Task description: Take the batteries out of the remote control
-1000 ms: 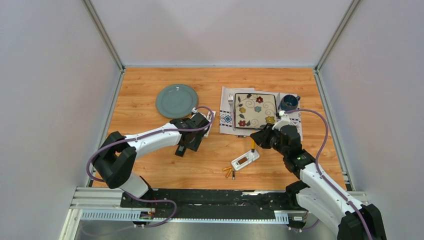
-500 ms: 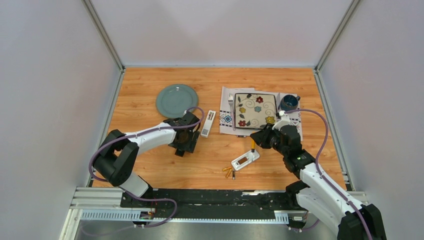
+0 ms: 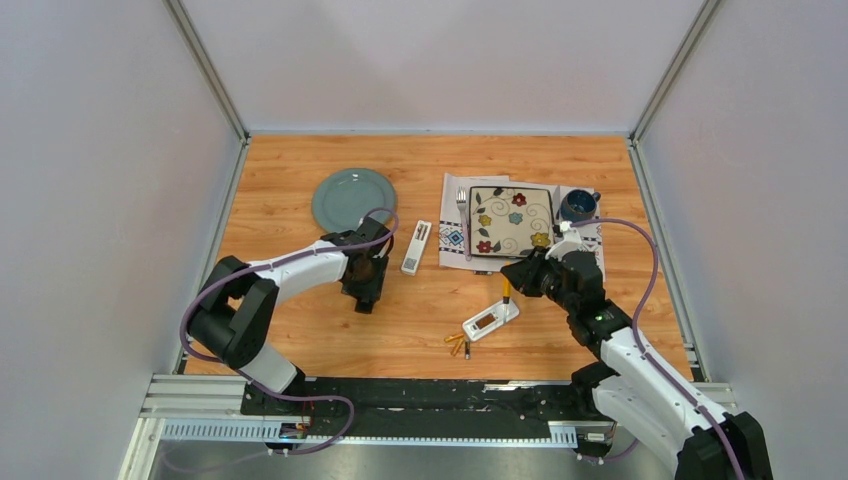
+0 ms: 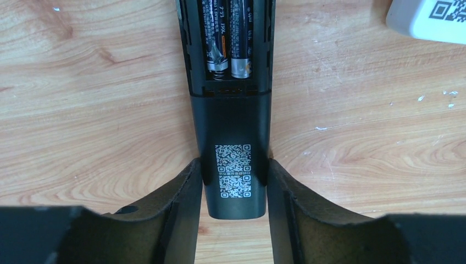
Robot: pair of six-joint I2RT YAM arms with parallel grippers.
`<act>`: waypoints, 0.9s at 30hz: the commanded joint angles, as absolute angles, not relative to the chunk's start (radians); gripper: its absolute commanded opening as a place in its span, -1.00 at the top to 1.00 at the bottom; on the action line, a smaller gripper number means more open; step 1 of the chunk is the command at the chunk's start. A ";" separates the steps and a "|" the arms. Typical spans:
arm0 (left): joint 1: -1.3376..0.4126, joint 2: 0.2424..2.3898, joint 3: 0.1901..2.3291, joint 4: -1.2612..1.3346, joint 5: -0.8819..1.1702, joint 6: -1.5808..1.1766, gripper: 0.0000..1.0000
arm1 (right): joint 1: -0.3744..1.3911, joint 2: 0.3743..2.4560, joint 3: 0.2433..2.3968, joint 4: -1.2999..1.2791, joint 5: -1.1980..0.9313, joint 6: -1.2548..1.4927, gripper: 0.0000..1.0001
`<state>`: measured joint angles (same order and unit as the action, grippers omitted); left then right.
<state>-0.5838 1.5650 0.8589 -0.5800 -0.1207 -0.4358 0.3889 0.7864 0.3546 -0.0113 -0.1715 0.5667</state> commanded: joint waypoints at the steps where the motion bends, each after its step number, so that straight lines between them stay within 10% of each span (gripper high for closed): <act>1: -0.571 1.588 0.836 -0.560 -0.114 -0.439 0.16 | 0.383 0.772 0.393 0.005 -0.150 0.551 1.00; 18: -0.538 1.362 0.819 -0.597 -0.144 -0.410 0.99 | 0.383 0.798 0.394 0.017 -0.156 0.558 1.00; 27: -0.538 1.227 0.799 -0.572 -0.034 -0.345 1.00 | 0.382 0.810 0.387 0.041 -0.164 0.564 1.00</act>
<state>-0.5419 1.2778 0.8051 -0.6048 -0.1123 -0.3965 0.3878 0.8120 0.3546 -0.0105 -0.1661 0.5671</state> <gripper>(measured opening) 0.486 0.169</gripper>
